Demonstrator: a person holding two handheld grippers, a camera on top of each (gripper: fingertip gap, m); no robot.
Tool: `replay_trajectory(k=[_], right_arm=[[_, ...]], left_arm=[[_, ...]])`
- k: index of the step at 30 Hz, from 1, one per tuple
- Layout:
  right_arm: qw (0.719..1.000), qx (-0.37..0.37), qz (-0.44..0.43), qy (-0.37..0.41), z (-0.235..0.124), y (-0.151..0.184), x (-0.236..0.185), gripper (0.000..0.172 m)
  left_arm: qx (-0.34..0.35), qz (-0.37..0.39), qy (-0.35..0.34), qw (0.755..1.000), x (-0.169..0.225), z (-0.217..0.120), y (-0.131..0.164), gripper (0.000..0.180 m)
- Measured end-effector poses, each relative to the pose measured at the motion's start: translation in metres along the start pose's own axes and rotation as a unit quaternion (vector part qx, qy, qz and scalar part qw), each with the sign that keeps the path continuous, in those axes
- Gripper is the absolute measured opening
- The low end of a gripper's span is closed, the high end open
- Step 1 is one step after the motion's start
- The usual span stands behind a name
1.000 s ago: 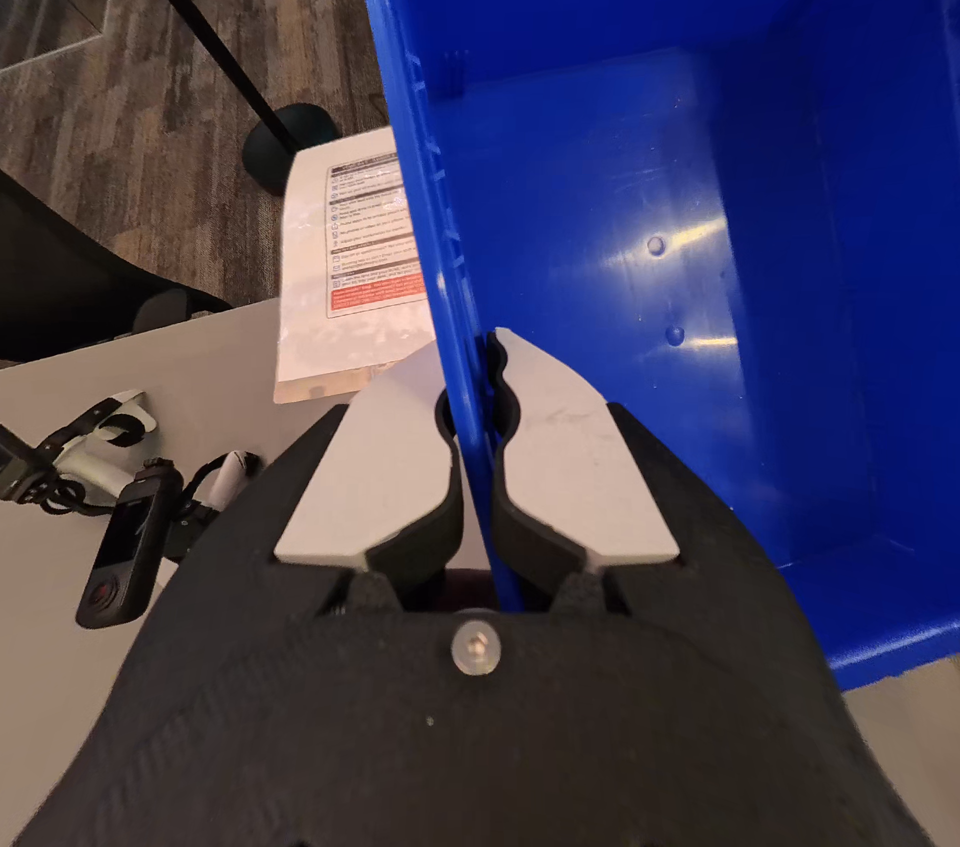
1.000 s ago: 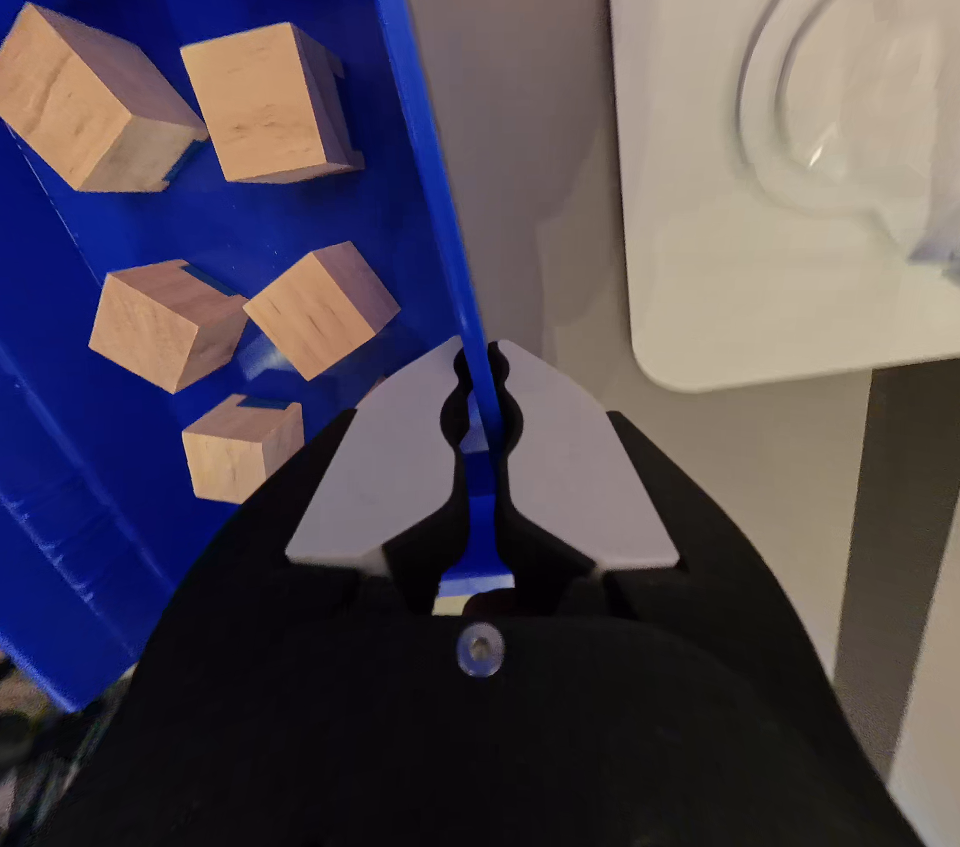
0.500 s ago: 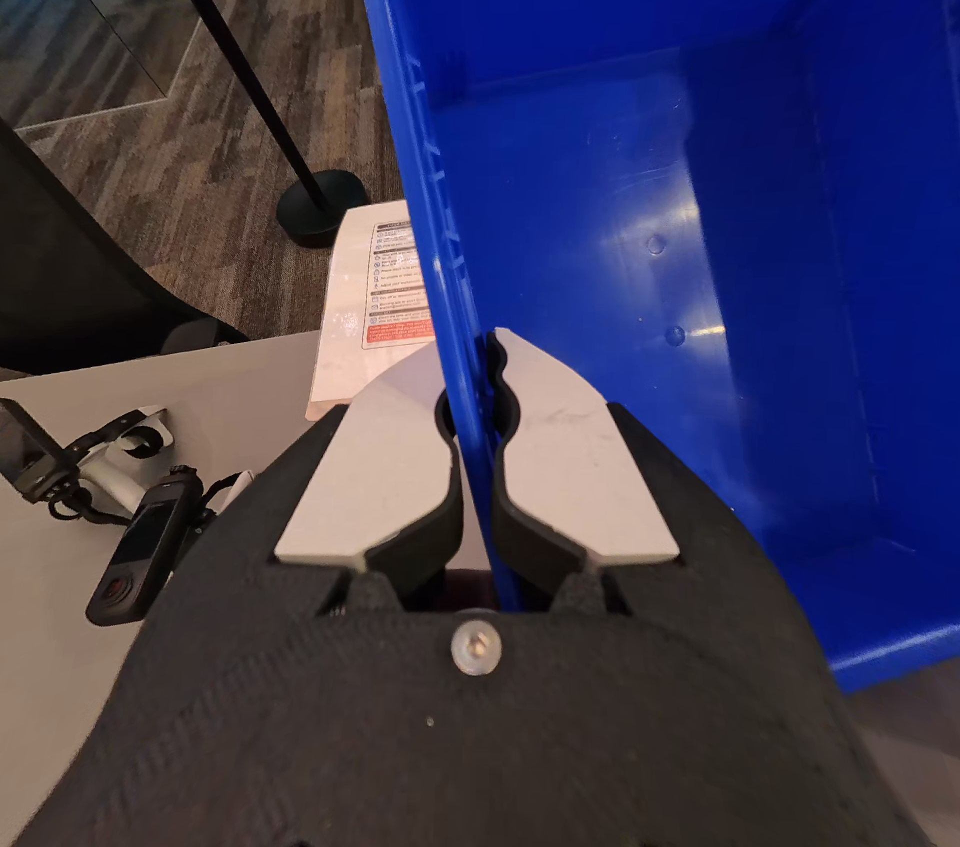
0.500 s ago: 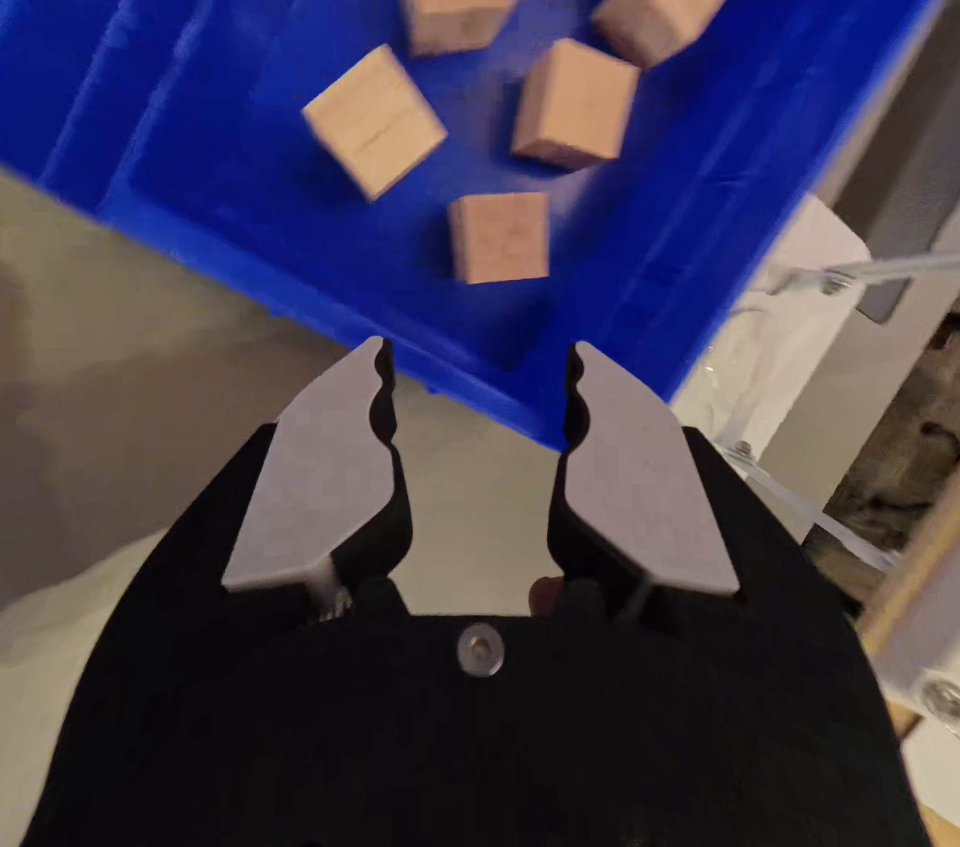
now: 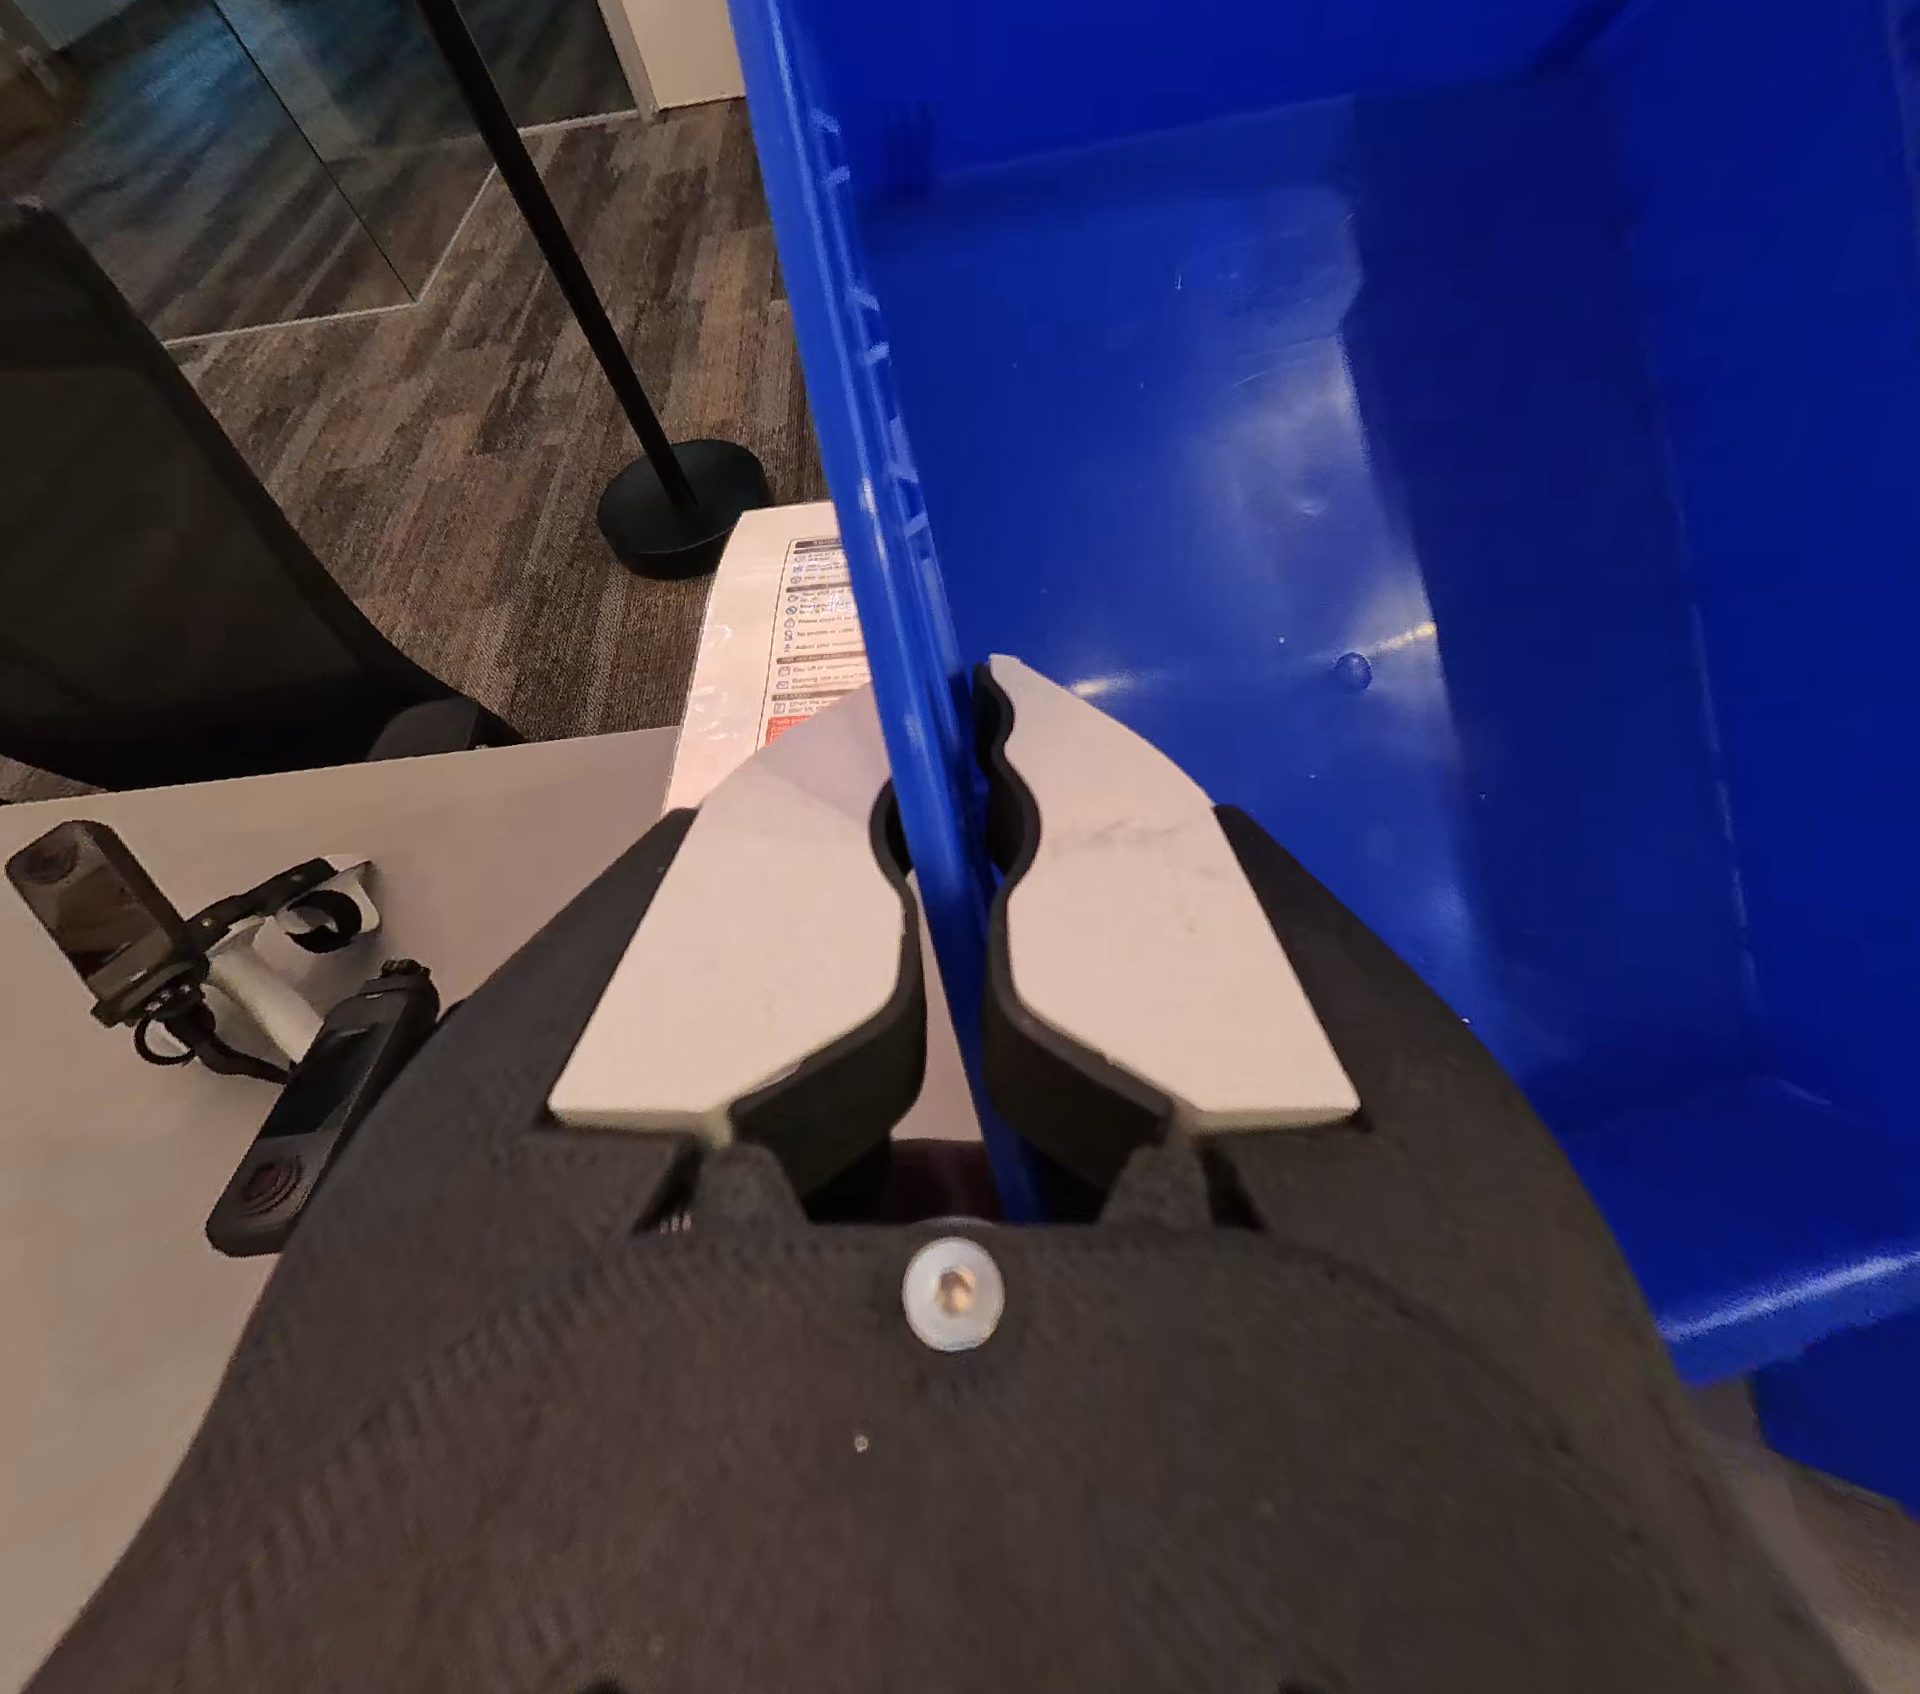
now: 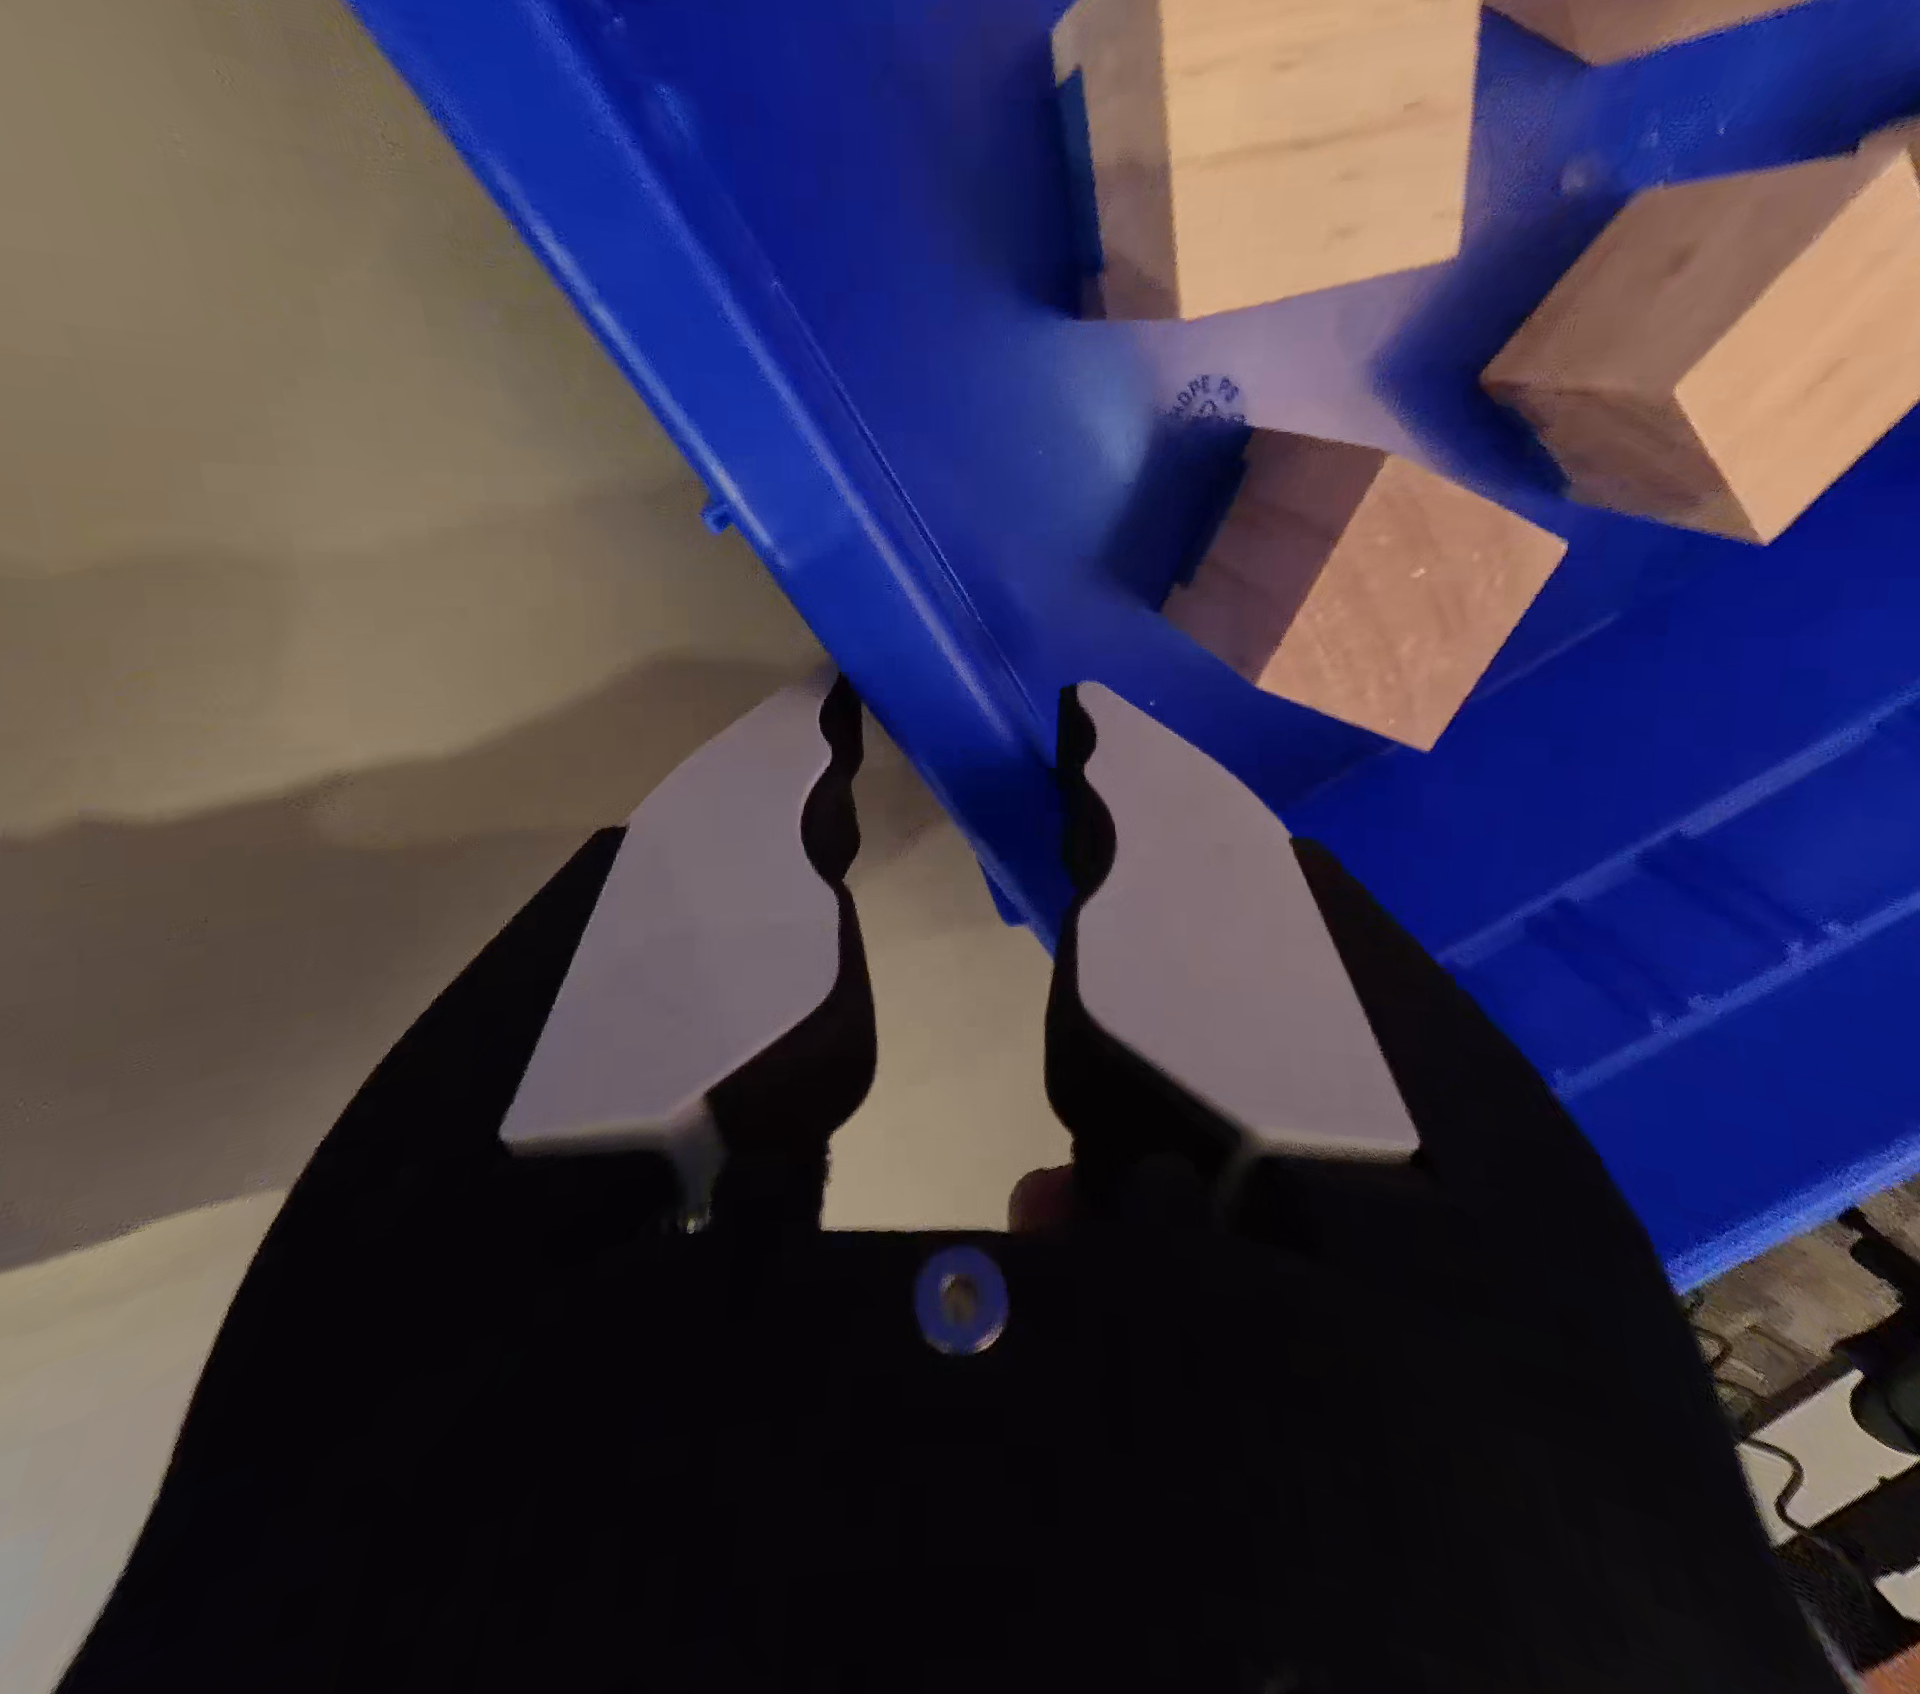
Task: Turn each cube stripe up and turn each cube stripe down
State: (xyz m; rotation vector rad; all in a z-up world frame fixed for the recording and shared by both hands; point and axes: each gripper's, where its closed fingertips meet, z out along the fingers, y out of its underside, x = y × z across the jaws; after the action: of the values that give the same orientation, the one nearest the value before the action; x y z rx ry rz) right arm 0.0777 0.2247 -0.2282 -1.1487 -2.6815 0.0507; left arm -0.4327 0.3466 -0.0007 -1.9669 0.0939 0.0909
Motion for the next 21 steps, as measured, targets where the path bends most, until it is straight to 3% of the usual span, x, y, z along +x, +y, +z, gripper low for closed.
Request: replay_trajectory(k=[1, 11, 16, 21], right_arm=[[1.0, 0.0, 0.0, -0.001, 0.002, -0.007, 0.004, 0.035], [0.996, 0.015, 0.081, 0.021, 0.03, -0.094, 0.081, 0.026], [0.984, 0.008, 0.174, 0.04, 0.044, -0.129, 0.129, 0.027], [0.961, -0.008, 0.269, 0.064, 0.058, -0.16, 0.179, 0.026]], left_arm=[[0.002, 0.0, -0.002, 1.0, -0.001, -0.002, -0.001, 0.006], [0.057, -0.044, -0.07, 0.995, -0.047, -0.044, -0.007, 0.006], [0.103, -0.087, -0.097, 0.986, -0.075, -0.076, -0.008, 0.006], [0.132, -0.094, -0.089, 0.983, -0.074, -0.091, -0.016, 0.006]])
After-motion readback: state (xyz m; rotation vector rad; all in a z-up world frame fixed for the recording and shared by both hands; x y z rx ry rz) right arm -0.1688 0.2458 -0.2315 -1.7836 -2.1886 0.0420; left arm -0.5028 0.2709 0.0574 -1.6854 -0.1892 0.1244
